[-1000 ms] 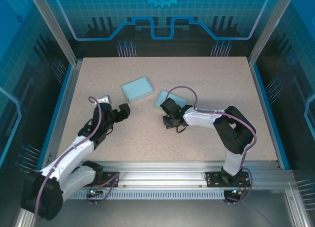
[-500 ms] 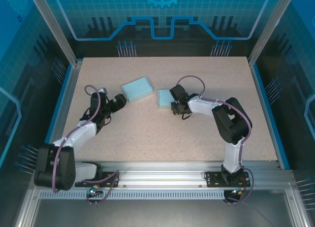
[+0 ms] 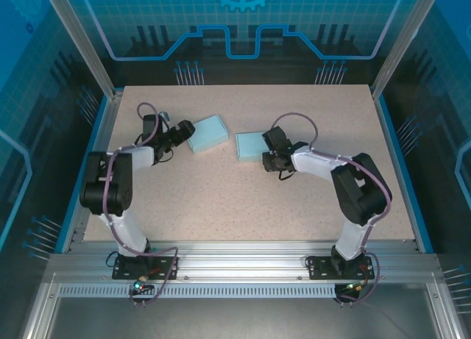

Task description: Fold the paper box

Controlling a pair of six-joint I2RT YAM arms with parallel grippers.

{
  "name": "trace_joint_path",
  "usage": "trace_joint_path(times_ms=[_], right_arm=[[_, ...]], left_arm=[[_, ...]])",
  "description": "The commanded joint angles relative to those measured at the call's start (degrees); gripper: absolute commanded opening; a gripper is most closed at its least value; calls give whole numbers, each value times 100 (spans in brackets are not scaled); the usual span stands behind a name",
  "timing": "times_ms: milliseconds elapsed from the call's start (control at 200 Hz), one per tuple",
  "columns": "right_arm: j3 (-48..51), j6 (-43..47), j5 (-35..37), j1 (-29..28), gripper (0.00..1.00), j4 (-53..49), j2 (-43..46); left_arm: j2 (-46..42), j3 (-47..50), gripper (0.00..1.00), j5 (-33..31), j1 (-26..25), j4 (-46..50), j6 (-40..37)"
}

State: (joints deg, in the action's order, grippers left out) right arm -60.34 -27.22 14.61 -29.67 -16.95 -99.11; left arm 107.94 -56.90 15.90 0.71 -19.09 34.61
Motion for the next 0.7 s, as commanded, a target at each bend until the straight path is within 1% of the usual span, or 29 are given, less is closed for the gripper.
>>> trace_joint_path(times_ms=[0, 185, 295, 365, 470, 540, 605, 645, 695], right_arm=[[271, -140, 182, -56, 32, 9, 537], [611, -228, 542, -53, 43, -95, 1182], [762, -249, 773, -52, 51, -191, 1534], [828, -236, 936, -39, 58, -275, 1745], [896, -194, 1051, 25, 71, -385, 2013], [931, -141, 1151, 71, 79, -452, 2183], [962, -54, 1255, 123, 88, -502, 2390], [962, 23, 1358, 144, 92, -502, 2547], [1207, 174, 1511, 176, 95, -434, 2773]], left_arm=[[383, -388, 92, 796, 28, -468, 357], [1070, -1222, 93, 1339, -70, -423, 482], [1307, -1642, 93, 1480, -157, -213, 421], [1378, -1804, 93, 1521, -194, -35, 357], [1368, -1911, 94, 1582, -212, 66, 310], [1282, -1918, 97, 1546, -203, 179, 210], [1048, -1841, 99, 1465, -171, 340, 77], [846, -1723, 99, 1392, -136, 370, 1], [529, -1483, 99, 1291, -73, 345, -71]])
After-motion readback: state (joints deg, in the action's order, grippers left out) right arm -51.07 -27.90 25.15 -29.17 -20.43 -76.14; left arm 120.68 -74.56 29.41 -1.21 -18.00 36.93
